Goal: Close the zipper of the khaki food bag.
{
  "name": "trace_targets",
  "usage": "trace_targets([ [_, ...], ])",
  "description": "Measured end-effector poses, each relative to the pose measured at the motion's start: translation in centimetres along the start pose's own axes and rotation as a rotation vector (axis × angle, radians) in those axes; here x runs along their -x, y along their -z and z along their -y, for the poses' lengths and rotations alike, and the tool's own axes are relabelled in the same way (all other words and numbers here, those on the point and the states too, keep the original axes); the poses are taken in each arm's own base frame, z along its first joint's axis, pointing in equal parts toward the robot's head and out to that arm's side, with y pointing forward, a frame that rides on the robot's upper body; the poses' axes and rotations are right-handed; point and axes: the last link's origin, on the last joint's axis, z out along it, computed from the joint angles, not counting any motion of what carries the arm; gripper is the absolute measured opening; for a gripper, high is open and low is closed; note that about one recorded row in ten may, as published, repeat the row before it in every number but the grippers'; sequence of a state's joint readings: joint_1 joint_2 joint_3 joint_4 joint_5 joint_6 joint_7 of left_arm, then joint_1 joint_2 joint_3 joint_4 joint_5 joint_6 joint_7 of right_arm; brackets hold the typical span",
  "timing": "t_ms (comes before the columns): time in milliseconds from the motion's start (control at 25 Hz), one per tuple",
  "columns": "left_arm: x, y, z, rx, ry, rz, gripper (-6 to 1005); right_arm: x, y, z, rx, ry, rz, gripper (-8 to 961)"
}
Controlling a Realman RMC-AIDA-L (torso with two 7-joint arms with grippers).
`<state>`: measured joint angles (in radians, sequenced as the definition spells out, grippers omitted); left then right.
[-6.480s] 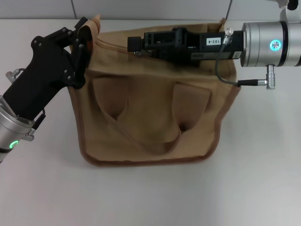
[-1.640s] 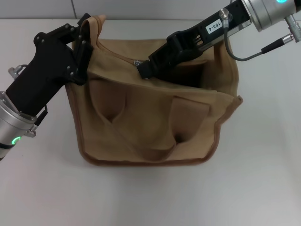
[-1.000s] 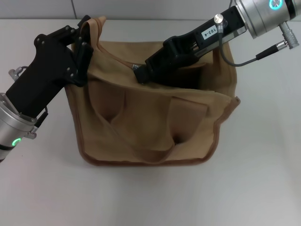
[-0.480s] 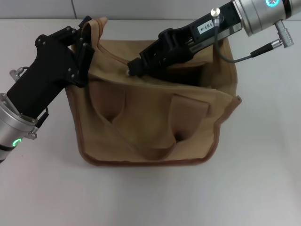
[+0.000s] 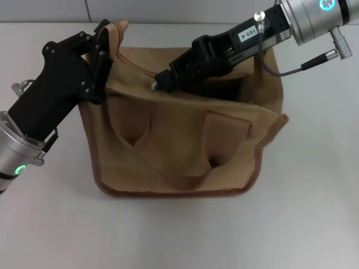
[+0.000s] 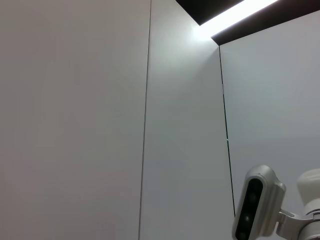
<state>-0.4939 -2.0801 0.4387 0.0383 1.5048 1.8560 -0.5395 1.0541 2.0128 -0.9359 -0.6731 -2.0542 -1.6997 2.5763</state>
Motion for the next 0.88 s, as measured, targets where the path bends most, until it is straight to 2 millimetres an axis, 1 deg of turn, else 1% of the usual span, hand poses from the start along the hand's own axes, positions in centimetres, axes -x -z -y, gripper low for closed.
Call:
trace_targets([
  [160, 0.0, 0.0, 0.0, 0.001, 0.001, 0.0, 20, -0.2, 0.4, 0.2, 0.039, -0.022, 0.038, 209],
  [360, -0.1, -0.1, -0.1, 0.01, 0.002, -0.004, 20, -0.4, 0.4, 0.4, 0.071, -0.047, 0.05, 216],
  [600, -0.2, -0.1, -0.2, 0.016, 0.002, -0.013, 20, -0.7, 0.4, 0.5, 0.075, -0.036, 0.045, 254],
  [880, -0.5, -0.7, -0.2, 0.037, -0.002, -0.037, 20, -1.6, 1.9, 1.5, 0.092, -0.08, 0.099, 297],
])
